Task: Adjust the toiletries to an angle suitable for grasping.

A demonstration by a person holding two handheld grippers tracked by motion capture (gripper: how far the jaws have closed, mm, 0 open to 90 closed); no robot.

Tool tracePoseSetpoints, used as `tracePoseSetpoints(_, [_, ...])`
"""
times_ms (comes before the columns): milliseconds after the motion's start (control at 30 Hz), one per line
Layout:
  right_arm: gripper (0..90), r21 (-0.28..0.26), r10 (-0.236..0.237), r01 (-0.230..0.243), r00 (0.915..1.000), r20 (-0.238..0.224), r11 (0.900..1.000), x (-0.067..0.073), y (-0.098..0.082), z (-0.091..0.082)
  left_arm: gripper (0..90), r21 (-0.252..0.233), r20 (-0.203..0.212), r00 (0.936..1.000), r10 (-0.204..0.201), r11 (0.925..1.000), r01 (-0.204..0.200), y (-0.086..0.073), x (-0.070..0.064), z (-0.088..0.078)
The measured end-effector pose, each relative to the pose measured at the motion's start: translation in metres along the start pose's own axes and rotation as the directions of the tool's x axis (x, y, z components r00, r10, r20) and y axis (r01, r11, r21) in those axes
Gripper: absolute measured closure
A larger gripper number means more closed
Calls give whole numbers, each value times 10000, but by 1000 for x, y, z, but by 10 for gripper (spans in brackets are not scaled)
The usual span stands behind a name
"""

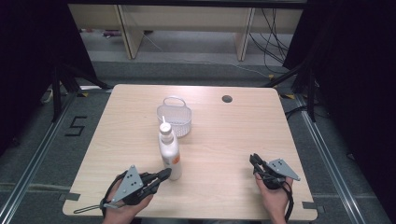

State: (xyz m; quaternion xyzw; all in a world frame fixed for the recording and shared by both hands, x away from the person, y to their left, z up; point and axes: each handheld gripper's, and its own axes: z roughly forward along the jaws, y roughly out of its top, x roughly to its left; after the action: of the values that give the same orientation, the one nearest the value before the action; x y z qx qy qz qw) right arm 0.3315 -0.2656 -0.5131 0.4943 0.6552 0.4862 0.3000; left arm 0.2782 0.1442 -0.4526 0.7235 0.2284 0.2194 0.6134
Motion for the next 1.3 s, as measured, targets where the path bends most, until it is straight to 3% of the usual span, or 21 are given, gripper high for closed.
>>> tracePoseSetpoints(33, [798, -7, -166, 166, 9998, -69, 9999, -2, 0, 1, 898, 44, 107, 9999, 55, 10000, -55, 3, -3, 6])
tracePoseSetpoints(67, [798, 20, 62, -62, 10000, -38, 10000, 0, 0, 0, 898, 117, 167, 9998, 89, 9999, -91, 7, -6, 15])
tracePoseSetpoints(167, [798, -169, -106, 105, 9999, -72, 9998, -1, 0, 1, 898, 240, 126, 9997, 209, 9995, -212, 10, -10, 26])
tracePoseSetpoints(300, [798, -155, -89, 87, 9999, -103, 9998, -1, 0, 1, 898, 599, -198, 9983, 550, 9968, -537, 15, -13, 40])
tracePoseSetpoints(400, [798, -162, -92, 89, 9998, -167, 9998, -2, 0, 2, 898, 1035, -704, 9947, 748, 9924, -672, 17, -14, 51])
tracePoseSetpoints(667, [798, -161, 42, -45, 9998, -191, 9999, -1, 0, 2, 899, 1286, -1211, 9914, 490, 9911, -333, 16, -8, 53])
tracePoseSetpoints(700, [798, -216, -237, 233, 9996, -165, 9995, -3, 0, 2, 899, 1321, -1249, 9910, 486, 9907, -319, 16, -7, 52])
tracePoseSetpoints(867, [798, -182, -225, 222, 9996, -185, 9996, -3, 0, 2, 900, 1392, -1475, 9883, 387, 9901, -180, 17, -4, 51])
tracePoseSetpoints(1300, [795, -180, -41, 40, 10000, -72, 9998, -2, 0, 3, 900, 1458, -1591, 9870, 239, 9893, -4, 15, -5, 48])
